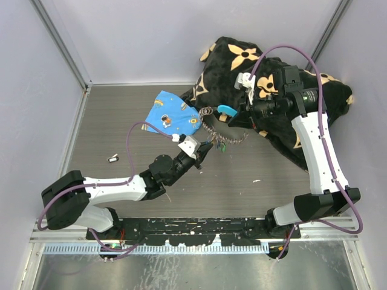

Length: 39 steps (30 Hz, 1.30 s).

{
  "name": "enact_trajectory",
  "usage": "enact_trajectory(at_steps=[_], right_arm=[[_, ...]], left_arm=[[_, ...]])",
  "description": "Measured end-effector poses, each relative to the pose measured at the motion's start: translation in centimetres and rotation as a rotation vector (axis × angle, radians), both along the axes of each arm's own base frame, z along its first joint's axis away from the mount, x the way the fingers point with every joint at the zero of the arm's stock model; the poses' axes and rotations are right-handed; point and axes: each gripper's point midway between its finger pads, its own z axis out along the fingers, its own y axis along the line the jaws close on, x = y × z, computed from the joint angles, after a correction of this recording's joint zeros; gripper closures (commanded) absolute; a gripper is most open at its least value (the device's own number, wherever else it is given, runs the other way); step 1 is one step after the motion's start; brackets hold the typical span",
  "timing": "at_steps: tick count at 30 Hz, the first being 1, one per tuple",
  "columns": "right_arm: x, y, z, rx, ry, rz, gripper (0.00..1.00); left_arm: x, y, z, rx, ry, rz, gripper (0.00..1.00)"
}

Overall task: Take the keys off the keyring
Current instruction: Pick up the key from the keyring.

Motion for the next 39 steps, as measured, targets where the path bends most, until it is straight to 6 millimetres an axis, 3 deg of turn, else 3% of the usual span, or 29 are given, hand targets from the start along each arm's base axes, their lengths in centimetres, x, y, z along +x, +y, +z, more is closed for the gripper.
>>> enact_trajectory(at_steps=[14,21,27,31,37,39], right_arm=[[0.3,0.3,-1.7,0.023,0.063,-0.007,0.92],[0.4,0.7,-3.7,0.070,0.137,0.003,0.89],[0.5,1.3,-6.3,0.117,0.210,0.023,0.85],[0.7,1.8,-8.1,0.151,0.265,0.041,0.74],[1.2,2.0,-9.3,0.169,0.285,0.050,0.40],[1.4,2.0,-9.3,0.171,0.270,0.050,0.37]], left_arm=[[0.2,1.2,-0.7,0.035,0.071,-0.012,1.00],[0.1,2.4,-2.3,0.087,0.189,-0.052,1.00],[0.0,3.1,-2.1,0.142,0.318,-0.128,1.00],[-0.5,3.6,-2.5,0.211,0.430,-0.198,1.00],[-1.4,4.2,-3.5,0.329,0.644,-0.312,1.00],[-1.8,4.7,-4.1,0.373,0.734,-0.337,1.00]])
